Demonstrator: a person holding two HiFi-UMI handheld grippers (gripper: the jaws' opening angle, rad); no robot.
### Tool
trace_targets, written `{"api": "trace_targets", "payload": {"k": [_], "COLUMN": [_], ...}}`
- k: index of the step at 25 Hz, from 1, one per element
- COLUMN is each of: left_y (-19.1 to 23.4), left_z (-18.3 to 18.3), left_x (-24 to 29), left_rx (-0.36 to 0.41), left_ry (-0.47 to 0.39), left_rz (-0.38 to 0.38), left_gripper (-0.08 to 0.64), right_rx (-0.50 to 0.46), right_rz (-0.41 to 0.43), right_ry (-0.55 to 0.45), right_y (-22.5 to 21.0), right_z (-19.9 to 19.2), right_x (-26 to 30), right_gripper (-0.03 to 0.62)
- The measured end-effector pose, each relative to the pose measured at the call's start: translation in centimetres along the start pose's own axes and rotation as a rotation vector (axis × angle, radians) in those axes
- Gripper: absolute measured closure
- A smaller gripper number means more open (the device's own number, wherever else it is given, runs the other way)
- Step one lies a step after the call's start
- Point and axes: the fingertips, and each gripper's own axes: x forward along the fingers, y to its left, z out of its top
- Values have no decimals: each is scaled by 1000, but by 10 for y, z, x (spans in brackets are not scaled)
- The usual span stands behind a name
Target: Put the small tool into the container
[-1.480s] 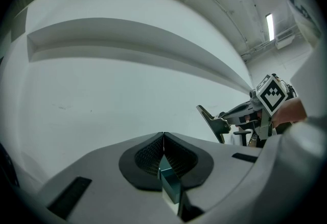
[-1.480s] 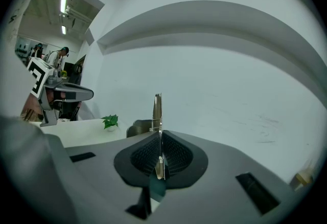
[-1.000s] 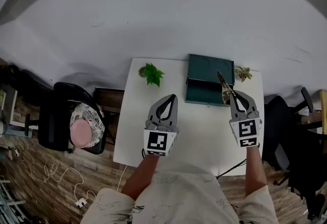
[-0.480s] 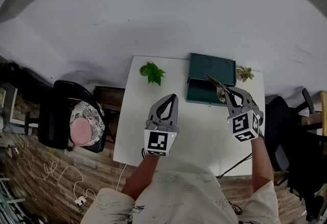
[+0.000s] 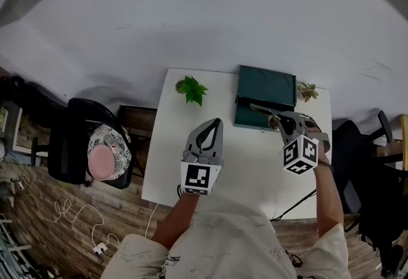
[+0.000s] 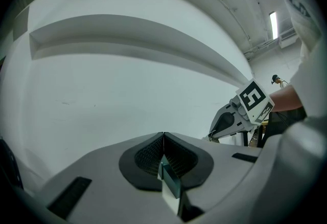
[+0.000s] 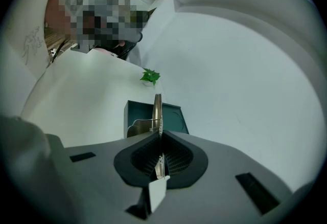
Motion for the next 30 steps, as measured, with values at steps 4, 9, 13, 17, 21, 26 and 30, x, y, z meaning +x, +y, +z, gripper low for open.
{"api": "trace_targets", "payload": {"k": [4,9,13,17,21,26,30], "left_y": [2,2,2,2,-1,-2,-6], "left_z": [-2,-4,-5,-6,-9,-14,-21], "left_x": [-2,-2,-2,-1,3,6,8], "left_rx": [0,-1,-1,2,4,11,-4], "left_ry": [4,9,13,20,28,45,81], "left_rz": [4,7,8,7,0,-3,-6], "left_gripper": [554,554,554,554,554,554,554], "right_rx": [-43,-74,-82,-99,-105,-103,-105], "right_rz": [31,48,60,73,81,104,120], "right_ry": [29,53,61,74,88,107,124], "right_y": [8,12,15,19,21,24,27], "right_z": [-2,-6,-8,-10,-17,-26,-35], "right_x": [6,13,18,24,31,45,58], "right_gripper": [577,577,577,577,577,577,577]}}
